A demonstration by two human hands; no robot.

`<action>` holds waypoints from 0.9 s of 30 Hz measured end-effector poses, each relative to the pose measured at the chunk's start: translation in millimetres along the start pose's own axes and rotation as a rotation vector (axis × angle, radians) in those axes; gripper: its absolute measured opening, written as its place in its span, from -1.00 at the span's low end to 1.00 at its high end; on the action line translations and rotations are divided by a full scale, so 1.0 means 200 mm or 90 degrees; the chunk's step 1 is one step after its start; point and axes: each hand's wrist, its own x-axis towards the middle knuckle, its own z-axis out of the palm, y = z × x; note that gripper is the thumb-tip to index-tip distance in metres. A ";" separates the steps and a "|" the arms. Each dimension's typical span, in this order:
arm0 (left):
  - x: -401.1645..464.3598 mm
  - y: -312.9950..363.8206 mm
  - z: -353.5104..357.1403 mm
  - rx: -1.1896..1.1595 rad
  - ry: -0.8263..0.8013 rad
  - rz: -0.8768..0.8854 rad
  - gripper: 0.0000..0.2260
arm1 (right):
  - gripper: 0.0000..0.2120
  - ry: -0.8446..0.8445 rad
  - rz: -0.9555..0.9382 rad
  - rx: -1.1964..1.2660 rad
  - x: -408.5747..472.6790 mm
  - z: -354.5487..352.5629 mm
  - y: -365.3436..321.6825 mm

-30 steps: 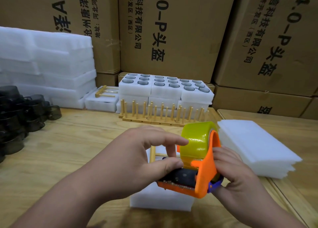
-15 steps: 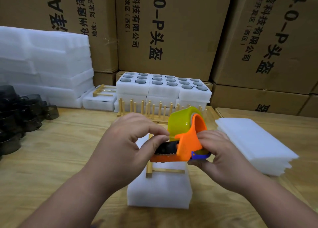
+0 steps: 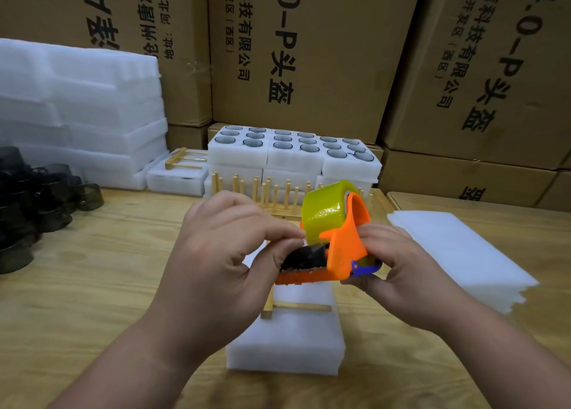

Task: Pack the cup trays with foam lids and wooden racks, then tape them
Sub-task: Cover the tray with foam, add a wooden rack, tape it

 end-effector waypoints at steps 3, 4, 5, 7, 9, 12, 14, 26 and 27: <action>0.01 0.01 -0.01 0.013 0.017 0.014 -0.87 | -0.87 -0.002 -0.016 -0.015 0.01 -0.02 0.00; 0.01 0.02 -0.01 0.010 0.029 0.018 -0.89 | -0.88 0.001 -0.016 -0.024 0.02 -0.02 0.01; 0.01 0.02 -0.03 0.002 0.047 0.022 -0.93 | -0.88 0.006 -0.010 -0.032 0.02 -0.03 0.03; 0.03 0.01 -0.08 -0.010 0.089 0.022 -0.97 | -0.83 0.024 0.029 -0.037 0.00 -0.05 0.07; 0.05 -0.01 -0.15 0.002 0.114 0.017 -0.96 | -0.80 0.036 0.077 -0.035 -0.04 -0.08 0.12; 0.05 -0.06 -0.19 0.008 0.109 -0.047 -0.96 | -0.79 0.003 0.104 -0.050 -0.10 -0.13 0.14; 0.04 -0.09 -0.19 -0.055 0.131 -0.171 -0.93 | -0.80 -0.043 0.114 -0.074 -0.10 -0.16 0.14; -0.14 -0.48 0.02 -0.463 0.188 -0.846 -0.84 | -0.69 -0.121 0.188 0.096 0.18 -0.44 -0.03; -0.17 -0.49 0.04 -0.473 0.189 -0.867 -0.84 | -0.74 -0.112 0.198 0.101 0.21 -0.44 -0.04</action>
